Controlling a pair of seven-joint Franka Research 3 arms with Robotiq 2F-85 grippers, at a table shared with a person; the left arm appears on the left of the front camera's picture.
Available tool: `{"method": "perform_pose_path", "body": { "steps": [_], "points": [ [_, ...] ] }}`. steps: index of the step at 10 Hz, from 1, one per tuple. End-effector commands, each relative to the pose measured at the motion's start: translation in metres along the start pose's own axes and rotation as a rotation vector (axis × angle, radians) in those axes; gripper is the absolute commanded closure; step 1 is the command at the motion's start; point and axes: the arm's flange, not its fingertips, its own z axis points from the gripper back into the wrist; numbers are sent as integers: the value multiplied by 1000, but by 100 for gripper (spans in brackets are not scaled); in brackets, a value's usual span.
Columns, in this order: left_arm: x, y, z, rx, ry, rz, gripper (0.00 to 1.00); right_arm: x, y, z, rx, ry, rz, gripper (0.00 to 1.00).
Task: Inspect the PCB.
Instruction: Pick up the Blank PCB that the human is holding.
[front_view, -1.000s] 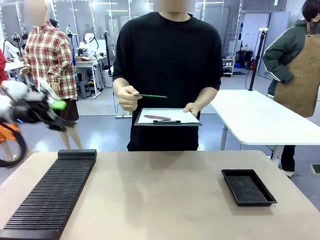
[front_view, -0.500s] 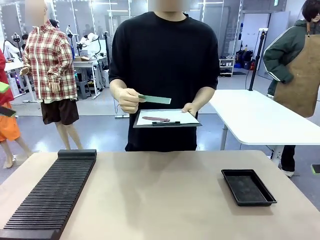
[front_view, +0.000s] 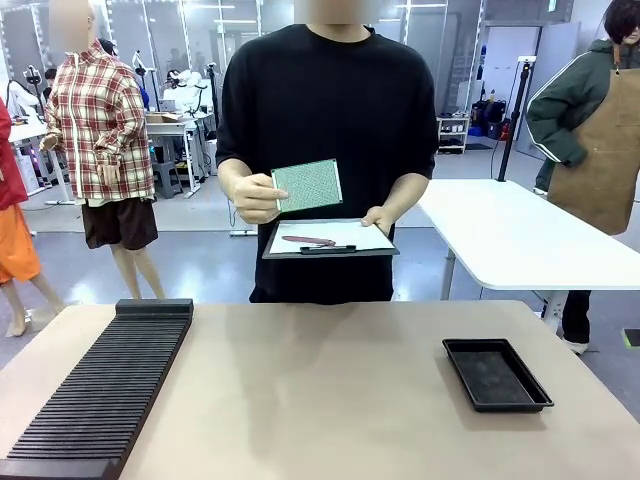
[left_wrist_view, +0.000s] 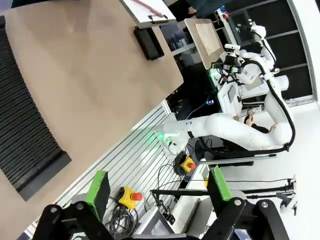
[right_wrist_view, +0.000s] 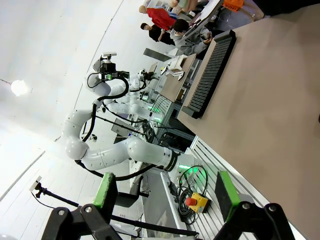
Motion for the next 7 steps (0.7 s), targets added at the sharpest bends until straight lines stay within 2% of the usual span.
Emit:
{"method": "perform_pose_path", "body": {
  "steps": [1, 2, 7],
  "points": [
    [-10, 1, -8, 22, -62, -20, 0, 0, 2, 2, 12, -4, 21, 0],
    [0, 0, 0, 0, 0, 0, 0, 0, 2, 2, 12, -4, 21, 0],
    [0, 0, 0, 0, 0, 0, 0, 0, 2, 2, 12, -4, 21, 0]
  ]
}}
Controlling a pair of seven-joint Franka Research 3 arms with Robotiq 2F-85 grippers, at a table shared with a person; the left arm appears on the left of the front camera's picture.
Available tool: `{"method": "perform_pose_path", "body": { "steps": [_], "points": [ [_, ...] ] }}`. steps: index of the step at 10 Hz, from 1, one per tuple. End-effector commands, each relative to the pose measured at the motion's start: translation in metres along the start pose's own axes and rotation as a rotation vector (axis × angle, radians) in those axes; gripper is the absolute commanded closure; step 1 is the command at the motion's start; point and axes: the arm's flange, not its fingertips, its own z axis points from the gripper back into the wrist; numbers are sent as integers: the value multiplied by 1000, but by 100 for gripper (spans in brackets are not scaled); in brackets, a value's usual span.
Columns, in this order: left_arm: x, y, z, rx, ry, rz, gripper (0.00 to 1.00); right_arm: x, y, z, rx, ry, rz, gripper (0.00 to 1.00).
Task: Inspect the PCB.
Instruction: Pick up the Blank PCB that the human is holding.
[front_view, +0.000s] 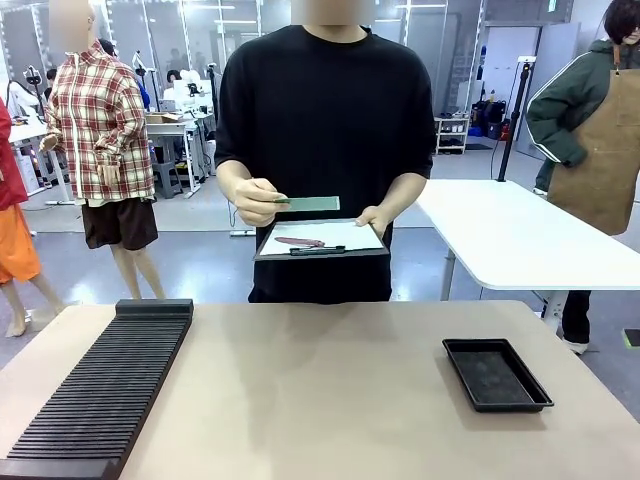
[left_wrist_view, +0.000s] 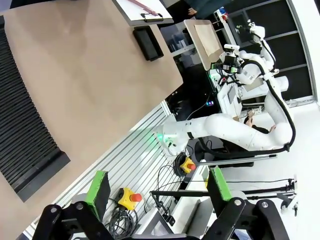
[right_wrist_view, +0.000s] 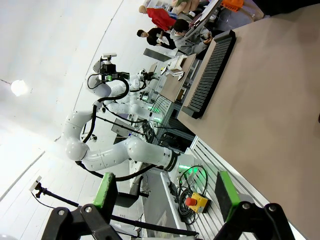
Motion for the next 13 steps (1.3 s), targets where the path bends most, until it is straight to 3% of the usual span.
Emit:
{"method": "perform_pose_path", "body": {
  "steps": [1, 13],
  "points": [
    [3, -2, 3, 5, 5, 0, 0, 0, 2, 1, 12, -4, 21, 0],
    [3, -2, 3, 5, 5, 0, 0, 0, 2, 1, 12, -4, 21, 0]
  ]
}}
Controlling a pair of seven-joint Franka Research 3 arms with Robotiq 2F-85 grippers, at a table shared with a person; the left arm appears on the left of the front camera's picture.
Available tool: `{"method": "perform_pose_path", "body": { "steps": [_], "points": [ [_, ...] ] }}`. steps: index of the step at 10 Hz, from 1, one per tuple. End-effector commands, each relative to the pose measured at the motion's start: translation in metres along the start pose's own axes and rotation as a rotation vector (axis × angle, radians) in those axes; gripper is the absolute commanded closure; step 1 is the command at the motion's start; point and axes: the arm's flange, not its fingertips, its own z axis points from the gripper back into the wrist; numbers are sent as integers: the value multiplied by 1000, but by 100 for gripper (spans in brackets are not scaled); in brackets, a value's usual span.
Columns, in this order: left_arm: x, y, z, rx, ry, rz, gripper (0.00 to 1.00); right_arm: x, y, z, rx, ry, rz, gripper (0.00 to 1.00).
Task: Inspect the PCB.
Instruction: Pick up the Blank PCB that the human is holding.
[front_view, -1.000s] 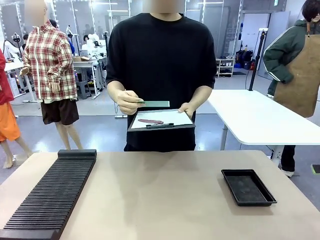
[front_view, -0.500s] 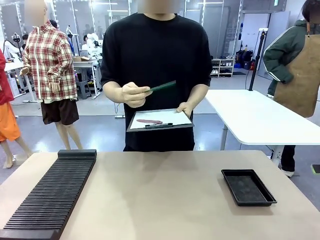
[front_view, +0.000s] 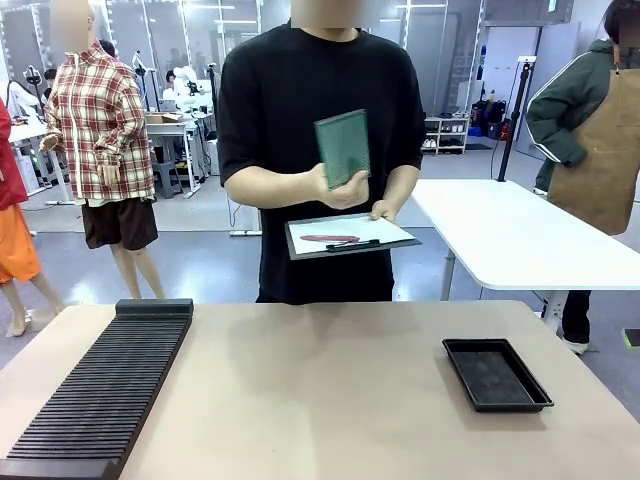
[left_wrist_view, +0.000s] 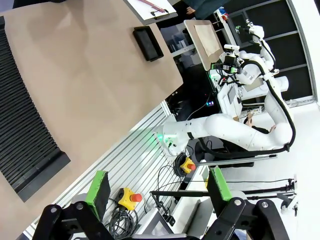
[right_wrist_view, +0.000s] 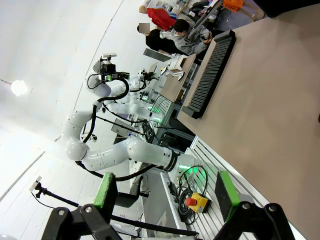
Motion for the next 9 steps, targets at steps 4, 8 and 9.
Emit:
{"method": "perform_pose_path", "body": {
  "steps": [4, 8, 9],
  "points": [
    [3, -1, 2, 4, 7, 1, 0, 0, 2, 1, 12, -3, 21, 0],
    [3, -1, 2, 4, 7, 1, 0, 16, 18, -14, 133, 48, -63, 0],
    [3, -1, 2, 4, 7, 1, 0, 28, 26, -23, 122, 47, -109, 0]
  ]
}}
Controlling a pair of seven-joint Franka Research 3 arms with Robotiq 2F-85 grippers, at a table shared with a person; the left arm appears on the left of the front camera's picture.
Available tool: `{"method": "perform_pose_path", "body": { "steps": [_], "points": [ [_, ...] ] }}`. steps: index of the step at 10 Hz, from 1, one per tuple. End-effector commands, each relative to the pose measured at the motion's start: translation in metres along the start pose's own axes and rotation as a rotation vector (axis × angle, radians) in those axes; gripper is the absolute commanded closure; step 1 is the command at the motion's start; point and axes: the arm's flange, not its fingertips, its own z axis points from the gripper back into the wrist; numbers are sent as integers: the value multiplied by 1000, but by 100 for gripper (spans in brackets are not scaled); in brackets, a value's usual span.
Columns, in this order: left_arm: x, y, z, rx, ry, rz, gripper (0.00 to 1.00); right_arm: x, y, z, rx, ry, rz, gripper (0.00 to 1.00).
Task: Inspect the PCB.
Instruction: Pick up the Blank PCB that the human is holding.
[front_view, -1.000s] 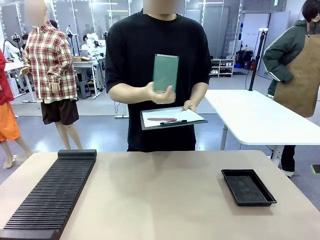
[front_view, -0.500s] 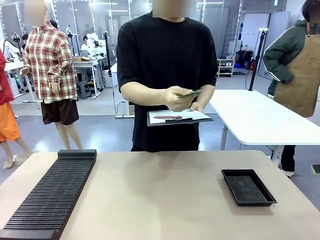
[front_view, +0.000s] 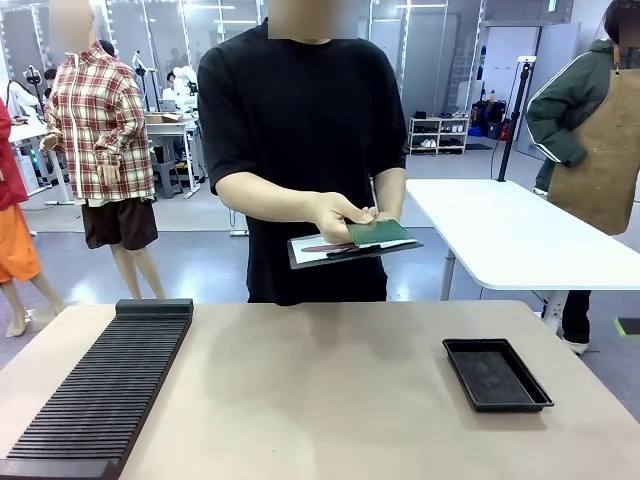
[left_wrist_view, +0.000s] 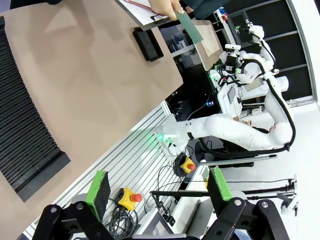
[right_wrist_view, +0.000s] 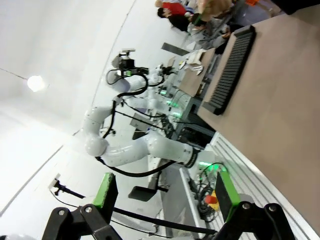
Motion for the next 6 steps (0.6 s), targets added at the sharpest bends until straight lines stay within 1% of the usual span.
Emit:
{"method": "perform_pose_path", "body": {
  "steps": [1, 3, 5, 6],
  "points": [
    [3, -1, 2, 4, 7, 1, 0, 35, 15, -29, 22, 21, -141, 0],
    [3, -1, 2, 4, 7, 1, 0, 60, 8, -73, 0, 83, -234, 0],
    [3, -1, 2, 4, 7, 1, 0, 80, -1, -107, -6, 124, -288, 0],
    [3, -1, 2, 4, 7, 1, 0, 96, -9, -127, -10, 135, -320, 0]
  ]
}}
